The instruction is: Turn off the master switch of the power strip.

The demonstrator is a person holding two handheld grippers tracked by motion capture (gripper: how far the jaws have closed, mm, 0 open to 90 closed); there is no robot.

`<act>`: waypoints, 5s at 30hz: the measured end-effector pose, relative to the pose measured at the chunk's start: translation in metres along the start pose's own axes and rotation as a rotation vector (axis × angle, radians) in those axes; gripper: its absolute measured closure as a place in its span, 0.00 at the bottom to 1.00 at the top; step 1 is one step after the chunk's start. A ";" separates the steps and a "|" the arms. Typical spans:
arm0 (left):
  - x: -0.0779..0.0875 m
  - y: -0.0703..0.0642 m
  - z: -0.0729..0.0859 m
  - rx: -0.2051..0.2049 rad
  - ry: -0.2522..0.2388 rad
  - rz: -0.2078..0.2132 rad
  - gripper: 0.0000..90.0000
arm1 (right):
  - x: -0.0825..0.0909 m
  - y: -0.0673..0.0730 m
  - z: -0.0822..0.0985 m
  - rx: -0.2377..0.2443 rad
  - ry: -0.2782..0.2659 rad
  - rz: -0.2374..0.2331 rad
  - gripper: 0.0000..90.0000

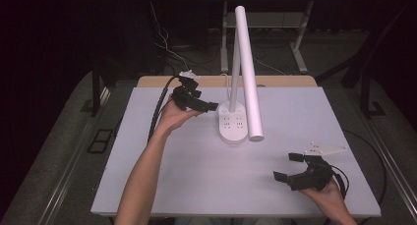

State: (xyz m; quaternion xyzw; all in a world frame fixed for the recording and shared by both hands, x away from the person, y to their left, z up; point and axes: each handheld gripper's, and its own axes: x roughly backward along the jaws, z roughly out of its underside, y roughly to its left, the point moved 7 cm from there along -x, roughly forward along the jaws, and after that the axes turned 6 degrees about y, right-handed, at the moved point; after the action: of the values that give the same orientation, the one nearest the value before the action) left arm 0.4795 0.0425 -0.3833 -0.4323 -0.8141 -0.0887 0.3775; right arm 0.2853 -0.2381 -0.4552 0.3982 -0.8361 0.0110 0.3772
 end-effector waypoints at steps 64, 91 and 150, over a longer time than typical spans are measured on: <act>-0.087 0.023 0.014 0.154 -0.055 0.080 0.44 | -0.001 -0.003 0.002 -0.007 0.012 0.006 0.00; -0.108 0.020 0.019 0.167 -0.046 0.053 1.00 | -0.001 -0.004 0.003 -0.009 0.016 0.009 0.00; -0.112 0.029 0.028 0.392 -0.142 0.118 1.00 | 0.003 -0.004 0.007 0.009 0.020 0.021 0.00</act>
State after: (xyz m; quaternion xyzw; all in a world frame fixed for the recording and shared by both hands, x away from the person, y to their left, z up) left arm 0.5246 0.0025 -0.4857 -0.4029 -0.8135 0.1241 0.4006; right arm 0.2825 -0.2446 -0.4593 0.3911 -0.8363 0.0228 0.3835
